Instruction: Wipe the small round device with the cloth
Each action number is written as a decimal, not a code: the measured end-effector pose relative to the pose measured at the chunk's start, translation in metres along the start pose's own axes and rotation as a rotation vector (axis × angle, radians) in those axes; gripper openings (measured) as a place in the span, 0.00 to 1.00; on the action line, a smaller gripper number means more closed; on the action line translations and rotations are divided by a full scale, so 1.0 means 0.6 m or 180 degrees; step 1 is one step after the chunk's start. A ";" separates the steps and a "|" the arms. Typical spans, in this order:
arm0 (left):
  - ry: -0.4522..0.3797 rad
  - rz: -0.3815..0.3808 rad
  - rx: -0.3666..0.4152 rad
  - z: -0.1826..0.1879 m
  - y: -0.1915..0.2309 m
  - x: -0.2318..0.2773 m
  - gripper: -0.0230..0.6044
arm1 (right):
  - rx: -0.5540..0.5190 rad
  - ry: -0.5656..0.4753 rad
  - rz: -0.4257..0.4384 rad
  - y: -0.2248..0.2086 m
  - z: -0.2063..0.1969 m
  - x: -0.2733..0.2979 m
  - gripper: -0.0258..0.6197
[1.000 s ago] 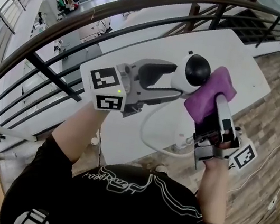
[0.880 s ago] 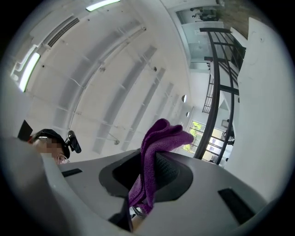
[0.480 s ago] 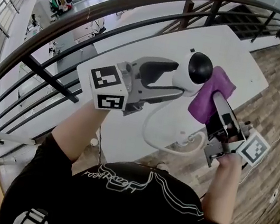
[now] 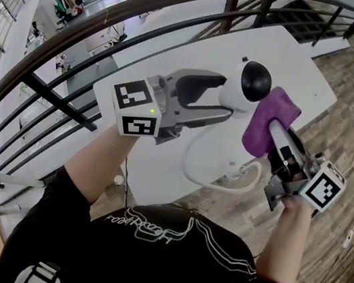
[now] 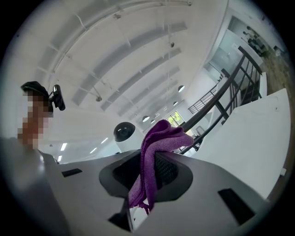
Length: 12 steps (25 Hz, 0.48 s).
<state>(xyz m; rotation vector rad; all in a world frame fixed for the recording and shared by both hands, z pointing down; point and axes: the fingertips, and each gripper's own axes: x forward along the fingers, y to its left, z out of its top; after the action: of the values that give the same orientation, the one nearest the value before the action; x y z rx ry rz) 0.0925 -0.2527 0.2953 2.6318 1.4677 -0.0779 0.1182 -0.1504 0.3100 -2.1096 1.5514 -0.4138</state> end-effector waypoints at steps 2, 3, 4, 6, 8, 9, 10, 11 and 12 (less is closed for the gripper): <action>0.0003 -0.0010 -0.0074 -0.002 -0.003 -0.003 0.49 | -0.0198 0.0003 0.0055 0.019 0.010 -0.008 0.14; -0.0005 -0.0001 -0.0126 -0.004 -0.002 -0.005 0.49 | -0.0355 0.0019 0.0072 0.028 0.015 -0.012 0.14; -0.0018 0.0025 -0.0175 -0.005 0.001 -0.007 0.49 | -0.0542 0.0044 0.0073 0.037 0.020 -0.016 0.14; -0.0029 0.0108 -0.0226 -0.009 0.008 -0.010 0.49 | -0.0938 0.0078 0.0050 0.052 0.029 -0.021 0.14; -0.0004 0.0198 -0.0237 -0.013 0.013 -0.013 0.49 | -0.1271 0.0066 0.0042 0.068 0.036 -0.025 0.14; 0.0011 0.0237 -0.0248 -0.016 0.014 -0.014 0.49 | -0.1412 0.0067 0.0049 0.078 0.037 -0.027 0.14; 0.0020 0.0269 -0.0260 -0.019 0.014 -0.015 0.49 | -0.1552 0.0078 0.0058 0.088 0.036 -0.028 0.14; 0.0019 0.0295 -0.0269 -0.021 0.011 -0.016 0.49 | -0.1699 0.0098 0.0060 0.098 0.035 -0.029 0.14; 0.0010 0.0313 -0.0271 -0.022 0.008 -0.018 0.49 | -0.1853 0.0119 0.0049 0.108 0.034 -0.030 0.14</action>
<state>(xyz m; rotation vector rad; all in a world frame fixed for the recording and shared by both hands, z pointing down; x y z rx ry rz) 0.0907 -0.2624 0.3099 2.6314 1.3094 -0.0014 0.0709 -0.1447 0.2581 -2.5165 1.8750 0.0173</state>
